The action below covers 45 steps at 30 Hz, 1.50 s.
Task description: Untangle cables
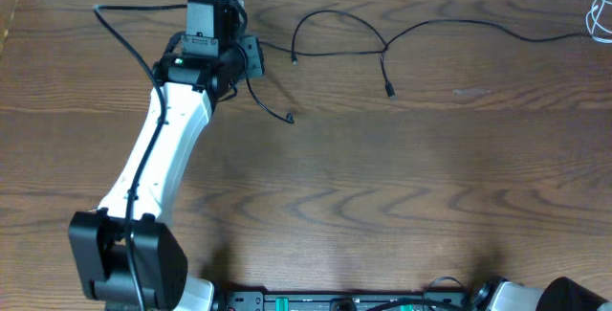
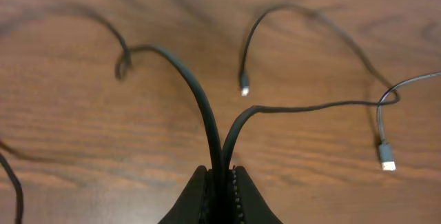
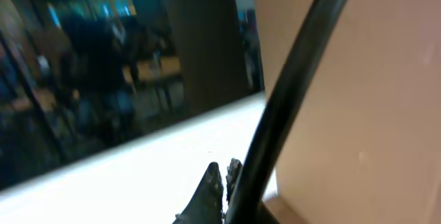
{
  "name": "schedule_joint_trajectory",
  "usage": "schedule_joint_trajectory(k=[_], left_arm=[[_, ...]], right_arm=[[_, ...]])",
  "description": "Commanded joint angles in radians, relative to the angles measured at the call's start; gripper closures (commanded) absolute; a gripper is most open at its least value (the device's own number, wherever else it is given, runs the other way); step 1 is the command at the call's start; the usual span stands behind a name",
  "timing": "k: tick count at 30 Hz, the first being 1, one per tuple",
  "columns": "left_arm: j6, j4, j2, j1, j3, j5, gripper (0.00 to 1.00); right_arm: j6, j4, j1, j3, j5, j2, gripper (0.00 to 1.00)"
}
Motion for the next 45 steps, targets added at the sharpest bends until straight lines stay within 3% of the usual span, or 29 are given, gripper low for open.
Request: schedule_joint_trajectory(k=[1, 6, 11, 25, 26, 27, 28, 29, 32, 36, 39, 45], left_arm=[[0.002, -0.035, 0.023, 0.0, 0.02, -0.013, 0.93], [0.019, -0.091, 0.035, -0.003, 0.02, -0.005, 0.93], [0.037, -0.11, 0.035, -0.006, 0.02, -0.002, 0.93], [0.037, -0.114, 0.035, -0.051, 0.02, -0.002, 0.92], [0.037, -0.115, 0.035, -0.053, 0.02, -0.002, 0.92], [0.037, -0.115, 0.035, -0.053, 0.02, -0.002, 0.93], [0.037, -0.116, 0.035, -0.053, 0.02, -0.002, 0.92], [0.037, -0.116, 0.035, -0.053, 0.02, -0.002, 0.92], [0.037, -0.115, 0.035, -0.055, 0.02, -0.002, 0.92], [0.036, -0.116, 0.035, -0.055, 0.02, -0.002, 0.93], [0.036, -0.116, 0.035, -0.057, 0.02, -0.002, 0.93], [0.036, -0.116, 0.035, -0.057, 0.02, -0.001, 0.93]], right_arm=[[-0.056, -0.103, -0.002, 0.0, -0.002, 0.058, 0.99], [-0.067, -0.306, -0.004, 0.0, 0.025, 0.172, 0.99], [-0.066, -0.402, -0.02, 0.0, 0.061, 0.33, 0.99], [-0.059, -0.365, -0.168, 0.0, 0.06, 0.681, 0.98], [-0.059, -0.361, -0.174, 0.0, 0.06, 0.694, 0.91], [-0.059, -0.36, -0.181, 0.0, 0.06, 0.709, 0.71], [-0.059, -0.363, -0.185, 0.0, 0.058, 0.715, 0.45], [-0.061, -0.367, -0.186, 0.0, 0.053, 0.722, 0.3], [-0.069, -0.374, -0.185, 0.0, 0.03, 0.724, 0.1], [-0.117, -0.379, -0.177, 0.001, -0.032, 0.713, 0.02], [-0.155, -0.387, -0.158, 0.001, -0.075, 0.702, 0.01], [-0.393, -0.416, -0.079, 0.001, -0.364, 0.681, 0.01]])
